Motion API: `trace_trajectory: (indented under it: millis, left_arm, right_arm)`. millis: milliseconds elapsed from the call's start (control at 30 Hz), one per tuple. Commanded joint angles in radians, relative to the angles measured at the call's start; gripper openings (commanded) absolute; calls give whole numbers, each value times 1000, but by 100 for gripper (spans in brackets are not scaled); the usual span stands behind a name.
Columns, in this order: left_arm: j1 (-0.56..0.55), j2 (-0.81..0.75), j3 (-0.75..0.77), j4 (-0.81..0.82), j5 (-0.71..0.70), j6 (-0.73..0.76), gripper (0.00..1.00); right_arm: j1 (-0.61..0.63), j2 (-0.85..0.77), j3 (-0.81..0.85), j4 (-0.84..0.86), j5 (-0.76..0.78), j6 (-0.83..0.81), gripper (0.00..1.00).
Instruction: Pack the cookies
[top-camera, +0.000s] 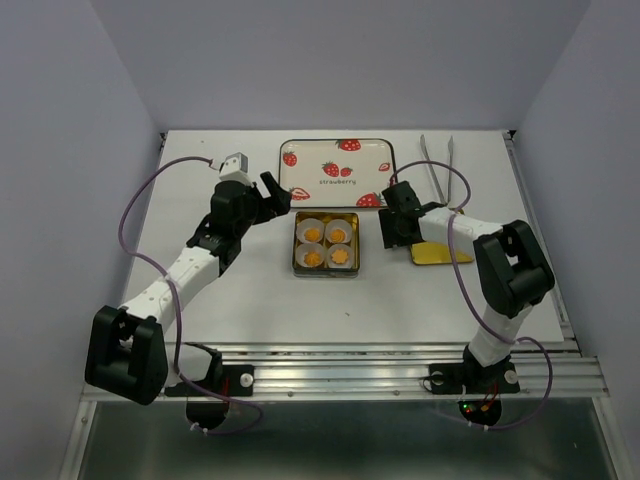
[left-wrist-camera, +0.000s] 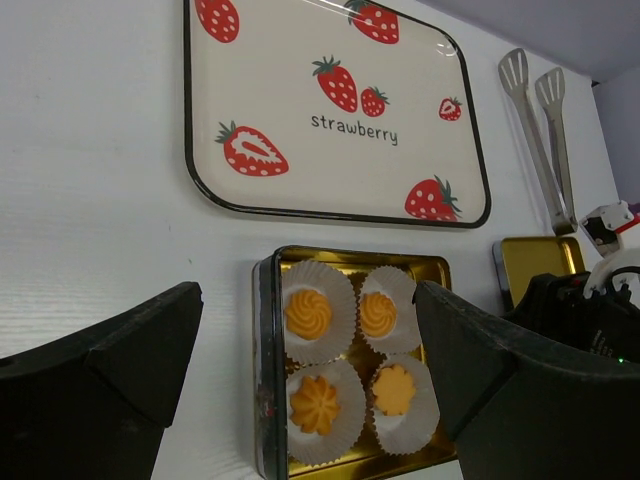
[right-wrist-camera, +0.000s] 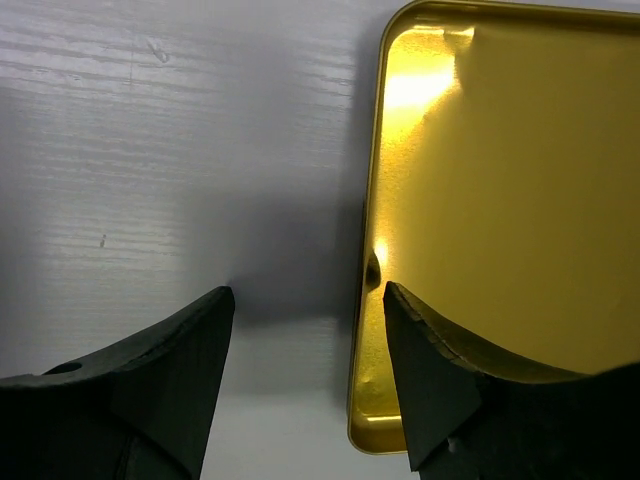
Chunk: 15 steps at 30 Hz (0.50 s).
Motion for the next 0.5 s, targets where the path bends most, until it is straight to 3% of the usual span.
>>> trace_trajectory:
  millis: [0, 267, 300, 467]
  left_arm:
    - [-8, -56, -19, 44, 13, -7, 99]
    - [-8, -50, -11, 44, 12, -4, 99]
    - [-8, -50, -11, 44, 13, -4, 99]
    - [-8, -59, -19, 38, 1, -4, 99]
  right_arm:
    - [4, -15, 14, -3, 55, 30, 67]
    - [4, -3, 0, 0, 62, 85, 45]
    - [4, -3, 0, 0, 59, 89, 35]
    - [4, -44, -11, -6, 31, 125, 9]
